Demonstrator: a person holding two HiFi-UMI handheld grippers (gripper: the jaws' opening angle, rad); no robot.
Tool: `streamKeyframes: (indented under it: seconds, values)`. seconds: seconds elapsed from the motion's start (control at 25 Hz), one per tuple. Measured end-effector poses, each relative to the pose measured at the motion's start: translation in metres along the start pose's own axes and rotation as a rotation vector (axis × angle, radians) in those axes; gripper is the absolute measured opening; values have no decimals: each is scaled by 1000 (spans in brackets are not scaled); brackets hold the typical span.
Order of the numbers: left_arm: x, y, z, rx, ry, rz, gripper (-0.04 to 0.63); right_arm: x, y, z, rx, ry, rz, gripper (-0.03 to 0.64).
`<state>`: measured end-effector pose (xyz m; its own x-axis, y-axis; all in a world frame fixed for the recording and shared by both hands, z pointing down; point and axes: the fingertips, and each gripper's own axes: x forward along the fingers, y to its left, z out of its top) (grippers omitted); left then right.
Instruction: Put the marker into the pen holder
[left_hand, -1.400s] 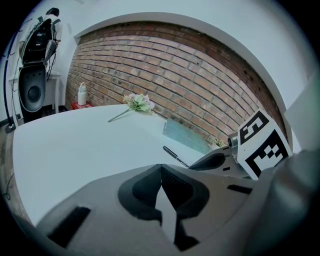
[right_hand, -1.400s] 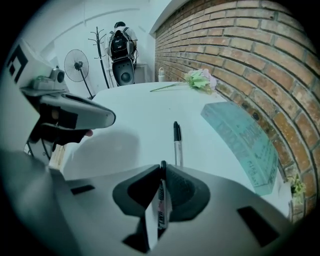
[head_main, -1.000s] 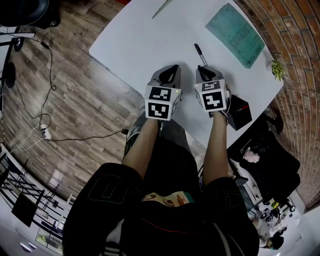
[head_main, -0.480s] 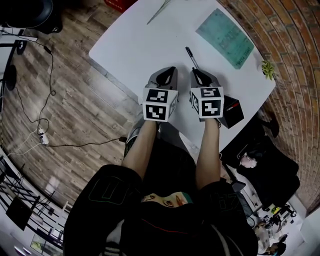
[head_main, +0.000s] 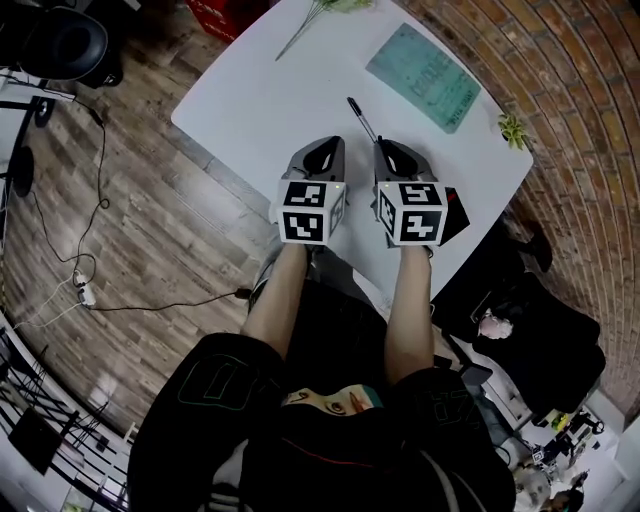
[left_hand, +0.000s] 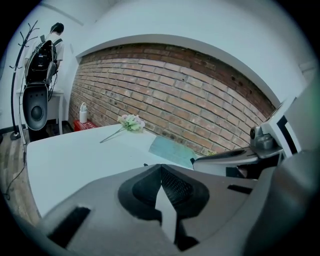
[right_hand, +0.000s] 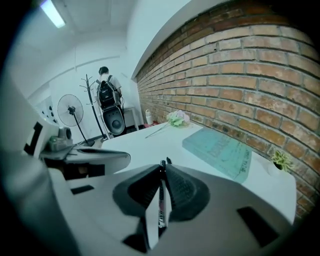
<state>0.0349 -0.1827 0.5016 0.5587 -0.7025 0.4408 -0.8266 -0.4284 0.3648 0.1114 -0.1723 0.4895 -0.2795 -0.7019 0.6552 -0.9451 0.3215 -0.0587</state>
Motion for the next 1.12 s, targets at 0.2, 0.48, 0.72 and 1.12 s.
streamKeyframes:
  seconds: [0.2, 0.48, 0.72, 1.12]
  values:
    - [-6, -23, 1, 29, -11, -15, 8, -27, -8, 10, 38, -82, -4, 43]
    - [-23, -53, 12, 86, -50, -40, 9, -65, -9, 25, 38, -190, -6, 43]
    - [-29, -86, 21, 106, -90, -69, 8, -103, -24, 32, 42, -277, -18, 43]
    - [-43, -135, 19, 148, -136, -102, 8, -163, -49, 27, 69, -404, -40, 44]
